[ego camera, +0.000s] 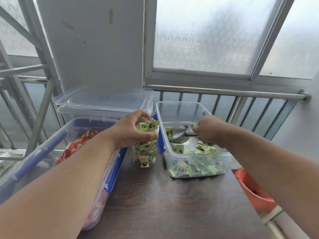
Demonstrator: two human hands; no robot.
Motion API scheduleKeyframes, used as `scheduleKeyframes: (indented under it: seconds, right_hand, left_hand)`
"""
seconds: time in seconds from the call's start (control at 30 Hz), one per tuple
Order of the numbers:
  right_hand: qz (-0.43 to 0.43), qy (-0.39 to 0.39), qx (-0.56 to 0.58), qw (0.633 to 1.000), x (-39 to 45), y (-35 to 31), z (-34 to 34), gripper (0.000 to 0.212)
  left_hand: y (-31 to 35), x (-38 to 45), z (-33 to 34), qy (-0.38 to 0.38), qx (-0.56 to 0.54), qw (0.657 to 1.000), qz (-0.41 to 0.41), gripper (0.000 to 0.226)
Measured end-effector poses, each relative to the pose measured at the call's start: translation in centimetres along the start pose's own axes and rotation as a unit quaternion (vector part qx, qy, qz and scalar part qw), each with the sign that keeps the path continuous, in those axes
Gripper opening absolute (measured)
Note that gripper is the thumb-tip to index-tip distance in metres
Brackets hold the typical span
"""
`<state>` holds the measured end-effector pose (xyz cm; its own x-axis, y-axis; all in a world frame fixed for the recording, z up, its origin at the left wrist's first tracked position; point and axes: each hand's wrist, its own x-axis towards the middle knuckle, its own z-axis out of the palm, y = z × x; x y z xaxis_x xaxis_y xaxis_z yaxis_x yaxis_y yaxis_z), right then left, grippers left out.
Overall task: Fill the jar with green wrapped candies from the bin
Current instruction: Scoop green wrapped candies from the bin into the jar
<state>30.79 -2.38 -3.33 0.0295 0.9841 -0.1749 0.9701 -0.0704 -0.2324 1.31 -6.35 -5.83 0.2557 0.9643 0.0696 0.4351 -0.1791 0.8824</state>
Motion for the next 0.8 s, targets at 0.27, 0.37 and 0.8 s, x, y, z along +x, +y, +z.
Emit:
scheduleKeyframes:
  seconds: [0.27, 0.37, 0.8]
  right_hand:
    - [0.074, 0.031, 0.300, 0.951, 3.2, -2.7, 1.0, 0.017]
    - [0.126, -0.046, 0.399, 0.907, 5.3, -3.3, 1.6, 0.028]
    - [0.158, -0.244, 0.444, 0.848, 8.0, -3.2, 5.3, 0.023]
  left_hand:
    - [-0.3, 0.2, 0.2, 0.016, 0.010, 1.000, 0.002, 0.074]
    - [-0.5, 0.2, 0.1, 0.013, 0.012, 1.000, 0.002, 0.078]
    - [-0.2, 0.4, -0.1, 0.001, 0.026, 1.000, -0.007, 0.064]
